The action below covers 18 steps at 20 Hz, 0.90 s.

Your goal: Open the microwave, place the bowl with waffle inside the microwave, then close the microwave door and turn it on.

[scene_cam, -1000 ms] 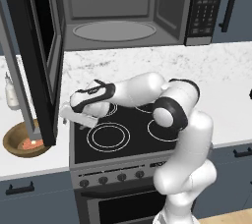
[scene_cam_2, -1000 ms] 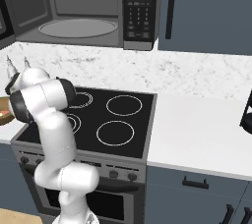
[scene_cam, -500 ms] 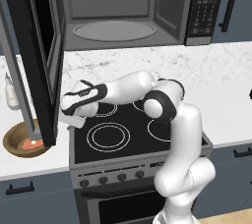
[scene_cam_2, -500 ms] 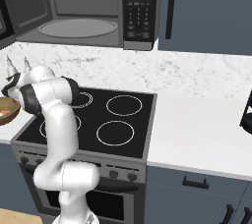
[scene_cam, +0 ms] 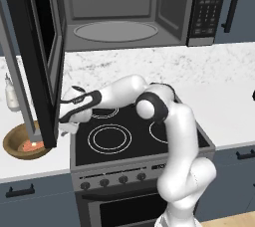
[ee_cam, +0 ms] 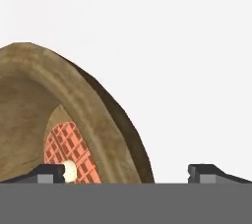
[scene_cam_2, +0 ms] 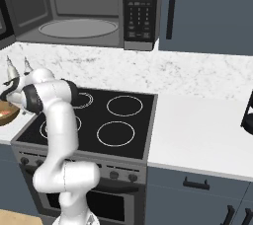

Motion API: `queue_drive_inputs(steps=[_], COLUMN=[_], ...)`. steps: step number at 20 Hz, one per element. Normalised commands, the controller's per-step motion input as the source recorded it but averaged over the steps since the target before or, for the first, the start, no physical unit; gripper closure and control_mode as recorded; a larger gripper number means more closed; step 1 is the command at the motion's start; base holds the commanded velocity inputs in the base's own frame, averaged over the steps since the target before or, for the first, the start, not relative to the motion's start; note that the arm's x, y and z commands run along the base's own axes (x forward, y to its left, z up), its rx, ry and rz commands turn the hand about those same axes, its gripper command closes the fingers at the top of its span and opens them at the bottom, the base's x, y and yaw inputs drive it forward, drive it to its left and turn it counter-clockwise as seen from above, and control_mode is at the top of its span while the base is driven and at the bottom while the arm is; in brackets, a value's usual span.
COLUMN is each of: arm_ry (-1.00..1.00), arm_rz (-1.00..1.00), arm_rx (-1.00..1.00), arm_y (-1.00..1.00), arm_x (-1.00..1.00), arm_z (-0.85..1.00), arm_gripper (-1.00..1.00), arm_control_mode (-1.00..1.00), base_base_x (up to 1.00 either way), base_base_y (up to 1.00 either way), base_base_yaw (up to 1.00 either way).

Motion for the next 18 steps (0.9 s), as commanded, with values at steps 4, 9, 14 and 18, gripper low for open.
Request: queue_drive_inputs(steps=[4, 9, 14, 18], arm_ry=[0.00, 0.00, 0.00, 0.00], arm_rz=[0.00, 0.00, 0.00, -0.02], arm_rx=[-0.01, 0.00, 0.00, 0.00], arm_y=[0.29, 0.28, 0.09, -0.09], arm_x=[0.00, 0.00, -0.06, -0.31], arm_z=[-0.30, -0.20, -0.06, 0.01], arm_gripper=[-1.00, 1.00, 1.00, 1.00], arm_control_mode=[-1.00, -1.00, -1.00, -1.00], base_base_x=[0.00, 0.00, 0.00, 0.00], base_base_y=[0.00, 0.00, 0.00, 0.00], base_base_yaw=[0.00, 0.00, 0.00, 0.00])
